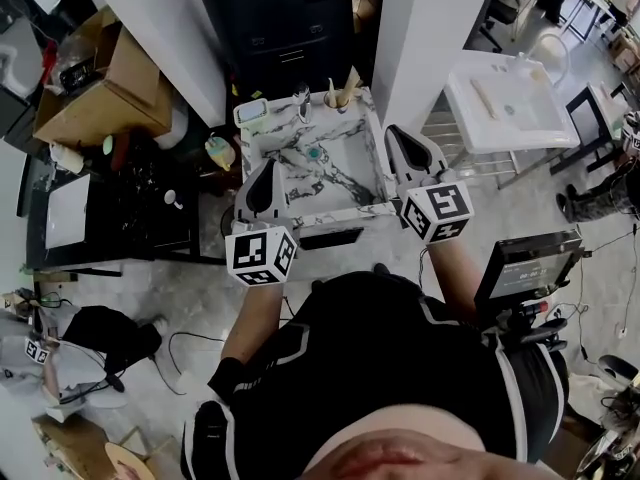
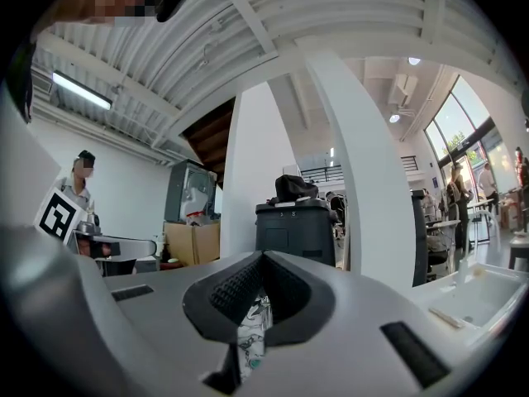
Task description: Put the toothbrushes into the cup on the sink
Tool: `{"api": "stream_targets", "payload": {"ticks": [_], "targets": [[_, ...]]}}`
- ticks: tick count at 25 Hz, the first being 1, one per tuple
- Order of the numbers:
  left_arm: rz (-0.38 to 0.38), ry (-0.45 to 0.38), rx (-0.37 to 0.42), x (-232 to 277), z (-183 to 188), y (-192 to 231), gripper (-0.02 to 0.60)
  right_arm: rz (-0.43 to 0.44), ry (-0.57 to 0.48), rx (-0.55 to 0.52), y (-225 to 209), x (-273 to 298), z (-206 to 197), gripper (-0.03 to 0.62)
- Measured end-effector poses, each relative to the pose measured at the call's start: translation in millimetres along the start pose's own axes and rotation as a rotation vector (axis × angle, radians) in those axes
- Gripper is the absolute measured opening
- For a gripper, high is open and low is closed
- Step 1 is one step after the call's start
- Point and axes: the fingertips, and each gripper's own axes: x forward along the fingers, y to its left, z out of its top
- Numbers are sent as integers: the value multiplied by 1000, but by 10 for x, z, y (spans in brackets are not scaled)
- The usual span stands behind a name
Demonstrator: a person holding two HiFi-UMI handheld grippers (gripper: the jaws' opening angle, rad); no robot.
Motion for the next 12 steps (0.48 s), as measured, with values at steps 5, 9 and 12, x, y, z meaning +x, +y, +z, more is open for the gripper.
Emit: {"api": "stream_targets", "payload": {"ticks": [5,9,12], "targets": [[18,3,-8,32,-4,-88,5,22,5,2,-76,2,7,23],[29,10,-11,46,-17,-163,5,33,11,5,-146,-15,1,23],[40,15,-22,65,-42,-205,5,35,13,8,-197,-19,11,23]]}}
